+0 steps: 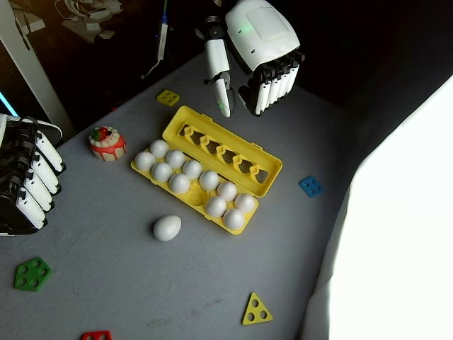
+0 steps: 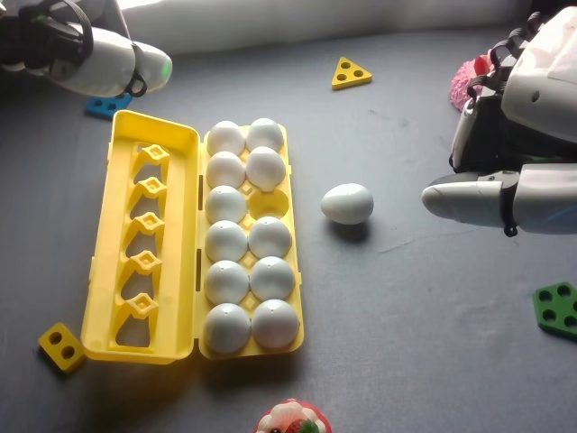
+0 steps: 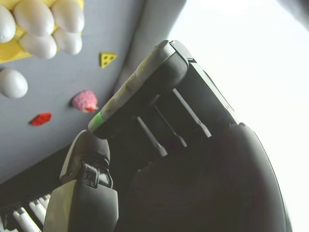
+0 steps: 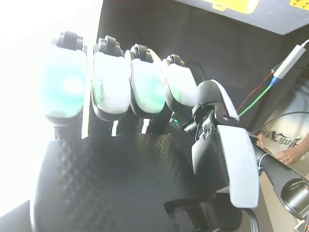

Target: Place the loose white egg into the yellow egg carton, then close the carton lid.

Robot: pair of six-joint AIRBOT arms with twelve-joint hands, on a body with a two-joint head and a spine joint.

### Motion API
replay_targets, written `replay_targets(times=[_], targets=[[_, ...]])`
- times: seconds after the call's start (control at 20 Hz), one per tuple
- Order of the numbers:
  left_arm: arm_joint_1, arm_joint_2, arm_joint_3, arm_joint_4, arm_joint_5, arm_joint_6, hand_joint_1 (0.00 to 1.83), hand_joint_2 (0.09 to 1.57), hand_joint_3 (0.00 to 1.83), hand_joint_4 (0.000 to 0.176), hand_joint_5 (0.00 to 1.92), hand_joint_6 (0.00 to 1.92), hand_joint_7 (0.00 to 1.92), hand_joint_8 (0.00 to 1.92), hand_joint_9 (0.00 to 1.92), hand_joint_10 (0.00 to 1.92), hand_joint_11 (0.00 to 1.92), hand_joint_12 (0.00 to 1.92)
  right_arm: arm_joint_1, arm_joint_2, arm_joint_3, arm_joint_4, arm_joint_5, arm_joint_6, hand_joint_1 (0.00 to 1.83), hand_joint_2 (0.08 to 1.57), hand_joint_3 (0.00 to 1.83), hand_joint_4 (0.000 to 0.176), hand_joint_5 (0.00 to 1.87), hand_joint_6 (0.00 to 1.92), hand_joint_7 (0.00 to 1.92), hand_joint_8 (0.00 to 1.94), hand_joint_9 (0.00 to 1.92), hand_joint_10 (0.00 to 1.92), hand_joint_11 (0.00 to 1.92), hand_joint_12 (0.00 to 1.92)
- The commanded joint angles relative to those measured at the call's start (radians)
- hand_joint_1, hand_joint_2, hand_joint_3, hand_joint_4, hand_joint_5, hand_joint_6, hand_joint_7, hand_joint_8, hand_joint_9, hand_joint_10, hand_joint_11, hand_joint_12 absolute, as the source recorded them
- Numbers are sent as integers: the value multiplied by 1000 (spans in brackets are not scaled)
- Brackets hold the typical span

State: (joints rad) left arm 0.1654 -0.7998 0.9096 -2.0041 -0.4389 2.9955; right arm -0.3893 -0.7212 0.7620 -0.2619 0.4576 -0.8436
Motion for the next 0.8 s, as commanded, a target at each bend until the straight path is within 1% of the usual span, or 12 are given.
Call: replay_targets(times=[0.0, 0.05, 0.1, 0.15, 0.2, 0.25, 0.4, 0.5, 0.6, 0.65, 0.7, 0.75], targets=[[-10, 3, 0, 40, 33, 2, 226, 1366, 266, 19, 58, 84, 127, 89, 94, 355, 0, 1076, 2, 2, -3, 15, 104, -1, 112, 1171, 168, 0, 122, 118, 118, 55, 91, 113, 0, 545], [-11, 4, -1, 40, 37, 2, 226, 1366, 266, 19, 58, 84, 127, 89, 94, 355, 0, 1076, -1, 2, -3, 15, 104, -1, 112, 1171, 168, 0, 122, 118, 118, 55, 91, 113, 0, 545], [-12, 4, 1, 40, 41, 2, 140, 1475, 14, 18, 129, 9, 219, 2, 198, 178, 0, 1074, -1, 2, -3, 15, 104, -1, 102, 1248, 15, 0, 157, 19, 127, 2, 130, 33, 0, 503], [-15, 4, 7, 40, 42, 2, 165, 1458, 0, 26, 160, 11, 238, 5, 229, 148, 0, 1004, -2, 2, -3, 16, 104, -1, 78, 1260, 4, 0, 166, 6, 129, 1, 137, 15, 0, 434], [-18, 3, 9, 40, 42, 2, 215, 1435, 0, 23, 188, 19, 280, 16, 274, 152, 0, 1019, -2, 2, -3, 17, 104, -3, 67, 1262, 3, 0, 158, 2, 123, 2, 136, 10, 0, 391], [-24, 1, 8, 40, 35, 2, 266, 1414, 0, 23, 214, 24, 298, 16, 296, 148, 0, 1022, -2, -1, -3, 34, 106, -26, 97, 1252, 0, 0, 158, 1, 139, 4, 157, 13, 0, 459], [-26, 3, -8, 40, 32, 2, 211, 1384, 0, 25, 219, 6, 274, 1, 252, 70, 0, 841, -19, -11, -3, 237, 131, -190, 65, 1239, 0, 0, 173, 4, 192, 15, 184, 17, 0, 471], [-18, 7, -14, 40, 37, 2, 183, 1376, 0, 24, 217, 3, 261, 1, 232, 50, 0, 797, -48, -23, -3, 398, 176, -313, 72, 1231, 0, 0, 181, 5, 207, 11, 200, 17, 0, 592], [-12, 10, -20, 40, 37, 2, 85, 1351, 0, 43, 190, 2, 169, 2, 131, 7, 0, 555, -77, -38, -3, 469, 208, -391, 4, 1183, 0, 0, 162, 2, 166, 3, 155, 6, 0, 343], [-10, 12, -25, 40, 37, 2, 85, 1351, 0, 43, 190, 2, 169, 2, 131, 7, 0, 555, -82, -45, -3, 488, 207, -414, 4, 1183, 0, 0, 162, 2, 166, 3, 155, 6, 0, 343], [-10, 17, -31, 41, 38, 2, 70, 1320, 0, 59, 166, 0, 145, 0, 116, 2, 0, 432, -81, -57, -3, 533, 199, -448, 0, 1151, 0, 0, 162, 0, 170, 3, 155, 5, 0, 340], [-11, 21, -38, 48, 41, 2, 23, 1312, 0, 56, 153, 0, 142, 0, 125, 5, 0, 433, -78, -72, -2, 592, 196, -498, 0, 1134, 0, 0, 163, 1, 164, 0, 149, 3, 0, 341]])
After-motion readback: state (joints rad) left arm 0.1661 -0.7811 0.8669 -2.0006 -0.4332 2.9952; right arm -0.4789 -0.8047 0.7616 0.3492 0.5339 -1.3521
